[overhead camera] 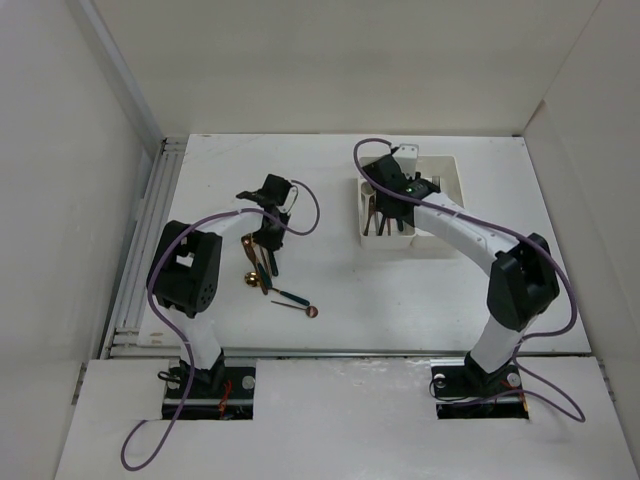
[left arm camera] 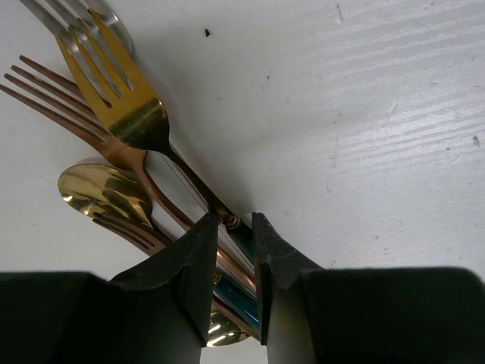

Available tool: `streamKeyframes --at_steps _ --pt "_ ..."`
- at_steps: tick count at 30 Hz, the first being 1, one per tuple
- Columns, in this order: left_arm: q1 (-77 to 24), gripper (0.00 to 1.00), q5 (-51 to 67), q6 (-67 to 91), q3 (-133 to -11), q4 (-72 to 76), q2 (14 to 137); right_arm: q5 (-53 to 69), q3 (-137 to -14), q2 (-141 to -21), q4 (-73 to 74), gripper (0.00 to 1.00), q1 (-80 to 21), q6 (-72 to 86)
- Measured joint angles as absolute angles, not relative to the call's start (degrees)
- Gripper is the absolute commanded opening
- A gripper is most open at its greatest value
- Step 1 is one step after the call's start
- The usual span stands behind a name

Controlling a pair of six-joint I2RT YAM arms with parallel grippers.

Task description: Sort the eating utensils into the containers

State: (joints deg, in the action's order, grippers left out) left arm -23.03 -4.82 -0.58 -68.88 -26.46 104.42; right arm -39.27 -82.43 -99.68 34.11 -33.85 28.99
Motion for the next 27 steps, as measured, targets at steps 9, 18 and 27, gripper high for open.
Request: streamKeyframes --at_steps 9,18,27 --pt "-23.0 0.25 -0.2 -2.7 -70.2 -27.0 105.4 -39.7 -80.0 -97.6 34.3 0.56 -32.3 29.4" --pt "-22.7 0.31 2.1 -7.0 -70.4 -27.3 106.2 -40.3 -79.9 -94.8 34.2 0.56 -31.4 29.6" --pt "-22.4 0.07 3.7 -6.6 -74.1 -30.2 109.7 -40.6 -79.9 -94.3 34.3 0.56 -31.4 29.6"
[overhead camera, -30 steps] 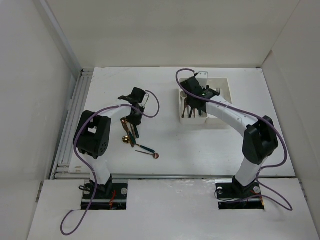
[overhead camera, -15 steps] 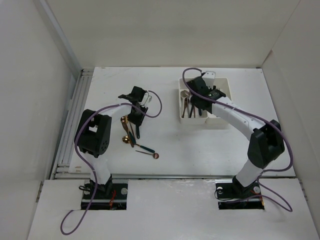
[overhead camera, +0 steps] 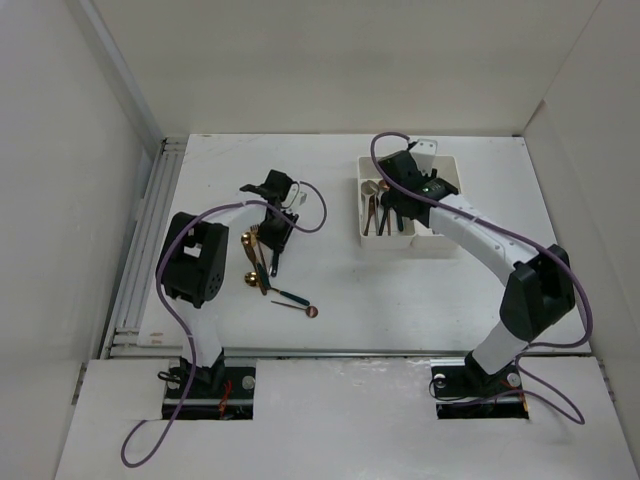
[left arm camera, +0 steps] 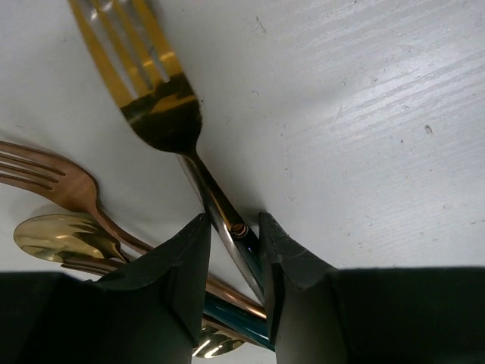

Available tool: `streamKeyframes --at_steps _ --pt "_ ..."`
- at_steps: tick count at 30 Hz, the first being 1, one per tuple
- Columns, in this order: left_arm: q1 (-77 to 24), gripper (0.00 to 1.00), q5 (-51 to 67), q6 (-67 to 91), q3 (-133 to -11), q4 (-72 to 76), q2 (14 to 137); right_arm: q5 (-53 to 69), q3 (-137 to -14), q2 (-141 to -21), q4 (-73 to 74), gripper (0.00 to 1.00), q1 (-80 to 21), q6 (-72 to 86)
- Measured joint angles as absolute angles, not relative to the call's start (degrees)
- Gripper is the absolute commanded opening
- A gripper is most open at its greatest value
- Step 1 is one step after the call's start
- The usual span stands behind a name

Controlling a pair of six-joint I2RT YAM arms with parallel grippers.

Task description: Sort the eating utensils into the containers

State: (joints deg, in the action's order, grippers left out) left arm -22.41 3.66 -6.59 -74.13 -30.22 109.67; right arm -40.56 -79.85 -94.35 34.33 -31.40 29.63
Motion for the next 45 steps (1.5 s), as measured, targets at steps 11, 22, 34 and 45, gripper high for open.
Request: streamKeyframes --at_steps 11,22,34,45 --pt "-21.5 0.00 5.7 -6.3 -77.5 -33.4 111.7 -41.1 -79.8 -90.9 34.3 0.56 -31.4 29.6" --pt "-21.5 0.00 4.1 -5.8 -76.5 -32.9 109.3 -41.2 -79.8 -90.9 34.3 0.56 -31.4 29.4" --pt "-21.5 0.00 5.3 -5.8 -77.0 -34.5 106.1 -41.1 -79.8 -90.9 34.3 0.56 -31.4 28.3" --pt "-21.5 0.00 9.5 -9.6 -84.5 -41.6 104.5 -41.1 -79.8 -90.7 34.3 0.56 -31.4 27.8"
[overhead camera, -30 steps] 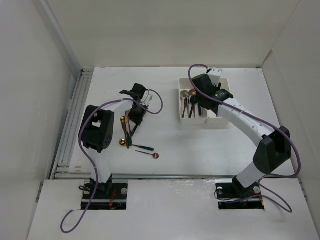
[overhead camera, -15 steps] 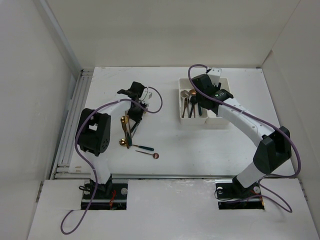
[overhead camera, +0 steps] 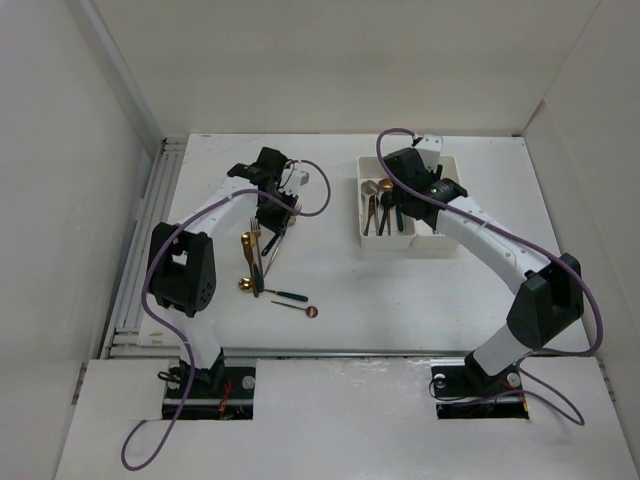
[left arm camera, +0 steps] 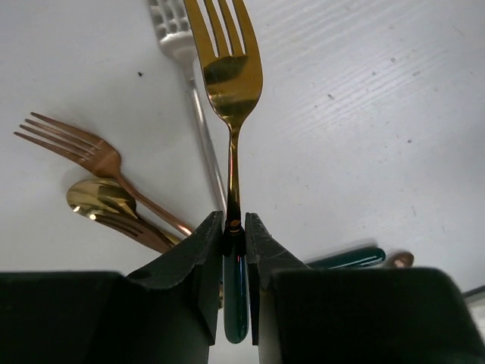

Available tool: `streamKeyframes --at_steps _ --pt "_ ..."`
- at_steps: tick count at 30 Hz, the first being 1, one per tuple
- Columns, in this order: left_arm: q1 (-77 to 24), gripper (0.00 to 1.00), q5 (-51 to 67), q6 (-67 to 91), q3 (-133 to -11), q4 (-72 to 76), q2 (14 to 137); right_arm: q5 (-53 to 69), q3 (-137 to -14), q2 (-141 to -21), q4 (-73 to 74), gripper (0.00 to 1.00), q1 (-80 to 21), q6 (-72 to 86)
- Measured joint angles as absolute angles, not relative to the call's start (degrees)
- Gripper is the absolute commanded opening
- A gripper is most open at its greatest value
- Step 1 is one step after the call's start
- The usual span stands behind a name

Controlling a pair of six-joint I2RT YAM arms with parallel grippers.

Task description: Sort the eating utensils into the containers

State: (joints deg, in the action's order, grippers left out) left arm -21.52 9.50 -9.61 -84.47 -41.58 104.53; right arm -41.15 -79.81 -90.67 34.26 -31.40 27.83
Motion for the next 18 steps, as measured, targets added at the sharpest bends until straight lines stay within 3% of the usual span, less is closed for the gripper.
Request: streamKeyframes --at_steps 6,7,10,14,18 --pt "-21.4 0.00 18.3 -7.9 -85.3 -41.2 102.9 -35.9 -79.5 -88.7 32.9 0.57 -31.4 27.2" --pt "-21.3 0.00 19.6 -6.7 -85.7 -40.3 102.2 -33.6 -79.0 -87.4 31.6 0.67 -31.4 26.7" --pt "-21.3 0.00 22.6 -2.1 -86.9 -34.5 98.5 -24.9 -74.7 -80.5 25.6 0.78 -31.8 25.3" --pt "-21.2 0.00 24.2 4.7 -90.6 -27.4 92.7 -8.9 -68.3 -71.2 13.7 0.83 -32.5 26.5" --pt "-21.2 0.00 25.1 10.9 -97.6 -21.3 91.9 0.1 -67.5 -72.0 4.1 0.83 -36.2 29.3"
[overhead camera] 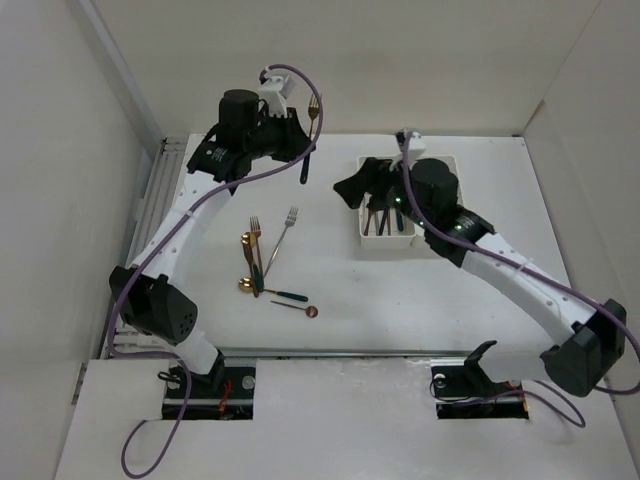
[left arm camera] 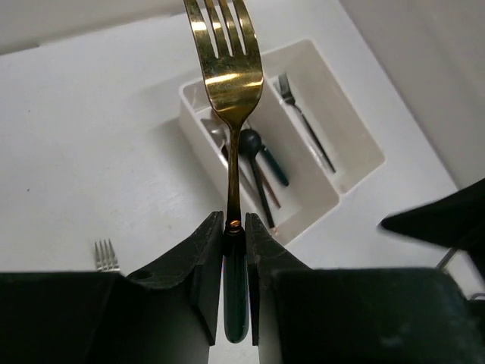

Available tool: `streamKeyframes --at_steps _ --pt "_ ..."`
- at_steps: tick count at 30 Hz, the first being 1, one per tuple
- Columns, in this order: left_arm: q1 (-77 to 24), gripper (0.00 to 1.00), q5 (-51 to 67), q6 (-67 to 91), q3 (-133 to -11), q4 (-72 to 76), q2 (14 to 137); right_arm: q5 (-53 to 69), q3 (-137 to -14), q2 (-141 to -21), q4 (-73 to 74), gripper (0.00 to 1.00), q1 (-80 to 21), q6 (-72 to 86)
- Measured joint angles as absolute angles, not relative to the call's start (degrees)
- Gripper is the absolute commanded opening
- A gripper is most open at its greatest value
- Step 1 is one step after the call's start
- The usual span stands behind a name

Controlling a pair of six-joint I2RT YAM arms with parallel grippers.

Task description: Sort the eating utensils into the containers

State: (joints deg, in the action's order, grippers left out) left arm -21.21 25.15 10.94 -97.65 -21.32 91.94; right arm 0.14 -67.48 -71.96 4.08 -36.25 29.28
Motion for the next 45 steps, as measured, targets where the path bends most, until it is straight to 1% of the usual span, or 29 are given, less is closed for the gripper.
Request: streamKeyframes --at_steps 4,7,15,19,20,21,23,25,28,32,34,36,37,38,39,40,41,42,43,45 --pt "-21.4 0.00 25.4 14.9 -98.3 -19.7 92.4 5.7 -68.9 -79.5 0.6 0.80 -39.4 31.6" --pt "-21.8 0.00 25.1 16.4 -98.3 -20.2 93.4 7.9 -69.1 -84.2 0.3 0.80 -40.1 33.0" --pt "-22.8 0.00 24.8 17.4 -98.3 -20.8 94.0 9.5 -71.7 -86.6 -2.4 0.78 -40.2 34.9" --pt "-22.9 0.00 24.8 17.5 -98.0 -20.9 94.0 8.8 -74.0 -88.7 -4.4 0.71 -40.2 35.1" --pt "-22.9 0.00 24.9 17.6 -97.9 -20.9 94.0 8.6 -74.5 -89.6 -4.8 0.69 -40.2 35.3" --pt "-22.9 0.00 25.0 17.7 -97.8 -20.9 94.0 8.3 -74.8 -90.6 -5.0 0.64 -40.2 35.4" --pt "-22.9 0.00 25.3 18.2 -97.5 -21.0 94.0 7.7 -75.4 -92.6 -5.0 0.60 -40.2 35.8" --pt "-22.9 0.00 25.6 18.6 -97.2 -21.0 94.0 7.3 -75.6 -94.3 -4.9 0.55 -40.2 36.1" --pt "-22.9 0.00 26.1 19.0 -96.3 -21.0 93.9 6.6 -75.7 -95.3 -4.5 0.52 -40.2 36.3" --pt "-22.9 0.00 26.6 19.5 -93.4 -21.3 93.4 5.2 -76.7 -95.3 -4.6 0.52 -40.2 36.3" --pt "-22.9 0.00 26.4 19.6 -92.1 -21.6 93.2 4.7 -77.2 -95.2 -4.5 0.48 -40.2 36.2" --pt "-22.6 0.00 26.3 19.7 -91.6 -21.7 93.2 4.5 -77.2 -95.2 -4.5 0.31 -40.2 36.1" --pt "-22.7 0.00 26.3 19.8 -91.5 -21.9 93.1 4.4 -77.2 -95.2 -4.5 0.18 -40.2 36.2" --pt "-22.7 0.00 26.4 19.8 -91.4 -22.0 93.1 4.6 -77.2 -95.2 -4.5 0.00 -40.2 36.0" --pt "-22.7 0.00 26.3 19.8 -91.4 -22.0 93.1 4.5 -77.3 -95.2 -4.2 0.00 -40.2 36.1" --pt "-22.7 0.02 26.3 19.8 -91.4 -22.0 93.0 4.5 -77.3 -95.2 -4.2 0.00 -40.2 36.3" --pt "-22.7 0.09 26.4 19.8 -91.4 -22.0 93.0 4.6 -77.3 -95.2 -4.1 0.00 -40.1 36.4" --pt "-22.7 0.32 26.4 19.7 -91.4 -22.0 93.0 4.6 -77.3 -95.2 -4.1 0.00 -40.2 36.3" --pt "-22.7 0.46 26.5 19.5 -91.4 -22.0 93.0 4.7 -77.3 -95.2 -4.1 0.00 -40.2 36.3" --pt "-22.6 0.66 26.2 19.3 -91.5 -21.5 93.0 4.8 -77.3 -95.2 -3.1 0.00 -40.1 36.2"
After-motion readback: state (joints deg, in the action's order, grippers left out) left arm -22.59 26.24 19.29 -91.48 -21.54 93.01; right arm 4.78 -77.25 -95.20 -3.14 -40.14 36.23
